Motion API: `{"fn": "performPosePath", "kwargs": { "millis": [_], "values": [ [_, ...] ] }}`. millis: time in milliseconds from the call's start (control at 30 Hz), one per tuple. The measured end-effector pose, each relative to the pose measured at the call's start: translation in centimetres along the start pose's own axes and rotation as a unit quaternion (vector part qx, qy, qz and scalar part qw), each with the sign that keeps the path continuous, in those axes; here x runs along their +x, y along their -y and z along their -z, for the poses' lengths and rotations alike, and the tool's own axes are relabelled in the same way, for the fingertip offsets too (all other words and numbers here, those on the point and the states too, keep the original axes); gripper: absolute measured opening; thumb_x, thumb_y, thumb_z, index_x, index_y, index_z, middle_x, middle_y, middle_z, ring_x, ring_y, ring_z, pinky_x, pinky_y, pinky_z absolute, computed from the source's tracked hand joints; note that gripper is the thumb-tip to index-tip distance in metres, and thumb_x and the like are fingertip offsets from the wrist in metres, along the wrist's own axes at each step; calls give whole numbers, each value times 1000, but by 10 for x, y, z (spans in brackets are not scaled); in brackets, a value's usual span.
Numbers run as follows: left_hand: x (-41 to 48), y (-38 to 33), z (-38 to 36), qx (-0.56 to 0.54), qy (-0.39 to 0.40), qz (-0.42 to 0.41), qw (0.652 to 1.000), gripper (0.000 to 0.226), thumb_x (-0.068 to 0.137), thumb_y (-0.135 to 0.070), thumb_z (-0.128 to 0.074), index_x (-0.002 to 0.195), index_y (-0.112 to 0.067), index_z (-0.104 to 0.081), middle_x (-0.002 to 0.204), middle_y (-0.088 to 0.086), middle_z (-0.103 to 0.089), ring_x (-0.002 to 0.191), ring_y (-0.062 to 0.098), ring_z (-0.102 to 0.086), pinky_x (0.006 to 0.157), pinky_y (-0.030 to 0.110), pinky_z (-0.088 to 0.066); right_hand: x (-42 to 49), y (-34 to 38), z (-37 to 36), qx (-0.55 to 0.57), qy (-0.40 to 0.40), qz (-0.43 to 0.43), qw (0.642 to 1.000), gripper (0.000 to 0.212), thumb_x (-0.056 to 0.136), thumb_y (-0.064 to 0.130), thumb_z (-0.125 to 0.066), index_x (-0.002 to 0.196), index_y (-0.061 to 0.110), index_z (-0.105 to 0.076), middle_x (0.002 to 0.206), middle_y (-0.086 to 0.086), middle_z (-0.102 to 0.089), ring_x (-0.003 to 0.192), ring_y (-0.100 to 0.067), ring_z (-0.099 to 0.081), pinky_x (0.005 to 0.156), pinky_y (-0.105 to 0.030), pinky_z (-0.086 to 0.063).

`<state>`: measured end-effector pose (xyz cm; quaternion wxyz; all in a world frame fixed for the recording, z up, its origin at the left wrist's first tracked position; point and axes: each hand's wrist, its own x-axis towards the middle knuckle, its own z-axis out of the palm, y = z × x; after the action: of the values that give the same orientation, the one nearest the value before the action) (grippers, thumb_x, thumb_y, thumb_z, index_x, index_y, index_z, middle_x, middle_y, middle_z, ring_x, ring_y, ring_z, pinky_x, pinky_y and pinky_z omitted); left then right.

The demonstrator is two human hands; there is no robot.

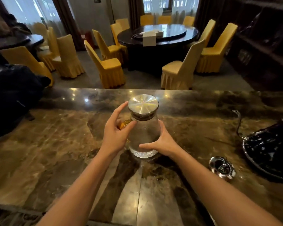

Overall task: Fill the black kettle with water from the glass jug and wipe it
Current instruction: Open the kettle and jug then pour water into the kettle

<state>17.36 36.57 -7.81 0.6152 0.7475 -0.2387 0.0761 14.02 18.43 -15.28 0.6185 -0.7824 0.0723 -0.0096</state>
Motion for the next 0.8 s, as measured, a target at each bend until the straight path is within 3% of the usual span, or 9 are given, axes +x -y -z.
{"fn": "performPosePath", "kwargs": {
  "millis": [33, 100, 167, 267, 433, 500, 600, 700, 800],
  "values": [
    [2, -2, -2, 4, -1, -8, 1000, 59, 89, -5, -71, 142, -20, -50, 103, -3, -71, 58, 1, -55, 58, 12, -44, -2, 1, 0, 14, 2, 4, 1000, 111, 55, 29, -101, 144, 31, -34, 139, 9, -51, 125, -3, -53, 102, -18, -44],
    [5, -8, -6, 18, -15, -26, 999, 48, 90, -9, -71, 134, -19, -57, 81, -10, -68, 50, 3, -45, 52, 14, -38, -9, 4, -1, 52, 10, 2, 999, 99, 60, 22, -99, 138, 33, -39, 133, 11, -59, 118, 4, -57, 97, -15, -46],
    [6, -19, -11, 19, -33, -39, 999, 37, 89, -9, -72, 124, -19, -63, 79, -3, -67, 50, 5, -45, 49, 15, -37, -18, 8, -1, 86, 10, -4, 996, 89, 62, 18, -97, 131, 35, -43, 125, 14, -63, 111, 5, -61, 94, -14, -51],
    [5, -35, -19, 15, -37, -58, 998, 29, 87, -7, -73, 114, -15, -67, 95, -8, -70, 58, 2, -55, 55, 12, -43, -29, 9, 8, 109, -1, -9, 994, 93, 56, 31, -99, 131, 39, -44, 131, 9, -64, 118, -6, -62, 106, -32, -50],
    [10, -61, -33, -15, 4, -75, 997, 24, 86, -15, -75, 108, -19, -66, 93, -1, -70, 62, 5, -59, 60, 17, -46, -46, 12, 45, 247, 2, 0, 969, 109, 45, 45, -100, 137, 40, -42, 142, -7, -57, 129, -25, -59, 112, -51, -45],
    [15, -78, -48, -13, 30, -89, 995, 26, 86, -17, -76, 109, -20, -65, 99, 3, -70, 63, 8, -58, 59, 21, -48, -53, 11, 63, 332, 32, 2, 943, 121, 45, 44, -101, 147, 36, -36, 148, -11, -53, 136, -31, -52, 116, -55, -38],
    [24, -107, -77, 8, 89, -124, 988, 31, 86, -14, -75, 114, -19, -62, 99, -4, -67, 66, 10, -60, 61, 22, -51, -70, 13, 87, 384, 73, 11, 921, 116, 53, 40, -99, 150, 39, -36, 150, -11, -53, 138, -36, -50, 116, -61, -36],
    [35, -132, -104, 37, 164, -131, 977, 47, 89, -15, -73, 132, -26, -55, 80, -7, -63, 55, 4, -52, 53, 18, -44, -88, 14, 103, 435, 57, 7, 898, 116, 57, 40, -98, 153, 25, -35, 148, -15, -55, 135, -38, -53, 114, -64, -36],
    [42, -158, -130, 152, 213, -185, 947, 59, 94, -29, -65, 147, -38, -42, 63, -3, -51, 54, 0, -47, 57, 15, -41, -104, 13, 115, 475, 33, 16, 879, 107, 66, 40, -94, 154, 18, -37, 150, -18, -52, 138, -38, -50, 117, -63, -32]
  ]
}}
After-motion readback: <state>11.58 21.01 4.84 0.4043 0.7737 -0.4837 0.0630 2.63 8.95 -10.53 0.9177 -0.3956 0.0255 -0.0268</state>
